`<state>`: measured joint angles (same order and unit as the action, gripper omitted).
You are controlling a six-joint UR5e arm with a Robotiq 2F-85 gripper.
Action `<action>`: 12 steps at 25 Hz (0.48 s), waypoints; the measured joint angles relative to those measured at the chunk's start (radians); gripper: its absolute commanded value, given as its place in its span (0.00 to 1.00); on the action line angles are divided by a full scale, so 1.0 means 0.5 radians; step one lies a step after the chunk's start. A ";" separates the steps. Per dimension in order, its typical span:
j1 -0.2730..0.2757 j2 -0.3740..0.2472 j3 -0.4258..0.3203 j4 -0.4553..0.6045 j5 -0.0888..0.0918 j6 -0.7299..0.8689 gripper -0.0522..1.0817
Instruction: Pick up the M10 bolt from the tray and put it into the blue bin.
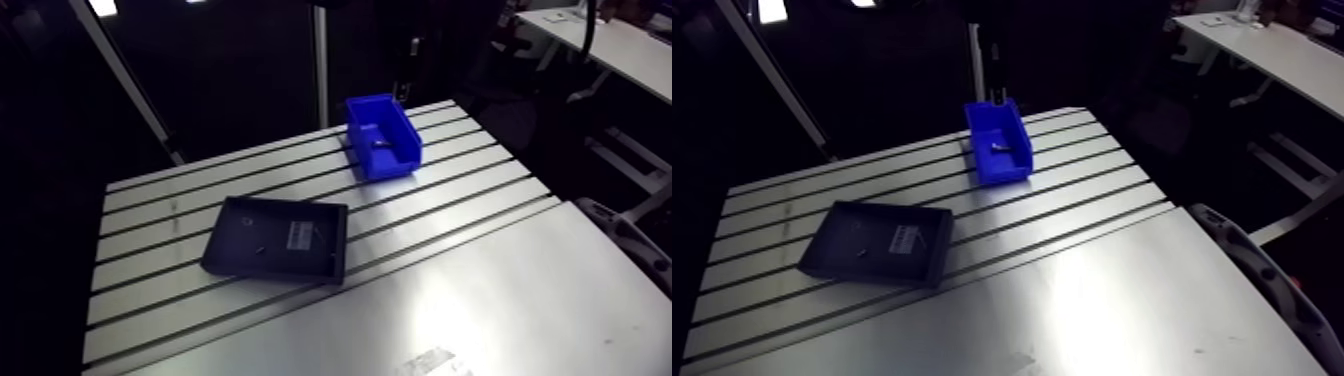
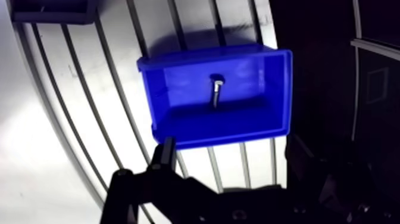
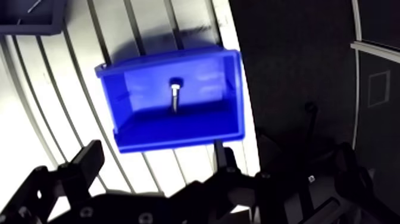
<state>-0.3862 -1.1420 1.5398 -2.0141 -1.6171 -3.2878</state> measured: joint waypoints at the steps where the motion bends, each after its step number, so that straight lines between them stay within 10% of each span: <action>1: 0.003 -0.018 -0.004 0.017 0.000 0.012 0.06; 12: 0.083 -0.313 -0.058 0.318 0.008 0.533 0.06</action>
<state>-0.3446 -1.2986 1.5109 -1.8551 -1.6132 -3.0214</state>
